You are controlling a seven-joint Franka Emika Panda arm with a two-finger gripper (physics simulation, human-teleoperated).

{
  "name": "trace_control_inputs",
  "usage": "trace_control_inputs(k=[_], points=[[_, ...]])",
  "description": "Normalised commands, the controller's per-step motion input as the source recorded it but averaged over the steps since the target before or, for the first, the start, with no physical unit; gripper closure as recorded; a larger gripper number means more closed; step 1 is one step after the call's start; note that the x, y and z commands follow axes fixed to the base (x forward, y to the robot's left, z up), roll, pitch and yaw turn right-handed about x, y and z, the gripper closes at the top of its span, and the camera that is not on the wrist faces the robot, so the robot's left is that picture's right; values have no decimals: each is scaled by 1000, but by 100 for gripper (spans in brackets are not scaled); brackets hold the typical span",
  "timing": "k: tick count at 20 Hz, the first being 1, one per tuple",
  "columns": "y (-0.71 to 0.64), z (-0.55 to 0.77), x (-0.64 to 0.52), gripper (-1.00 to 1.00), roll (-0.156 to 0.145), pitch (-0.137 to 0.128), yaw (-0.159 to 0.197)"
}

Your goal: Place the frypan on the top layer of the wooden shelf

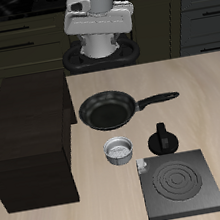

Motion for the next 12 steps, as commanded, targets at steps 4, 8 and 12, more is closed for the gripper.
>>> trace_control_inputs(k=[4, 8, 12], points=[[253, -388, -64, -100, 30, 30, 21], [256, -383, -33, -100, 30, 35, 18], [181, -284, -58, -100, -14, 6, -6]])
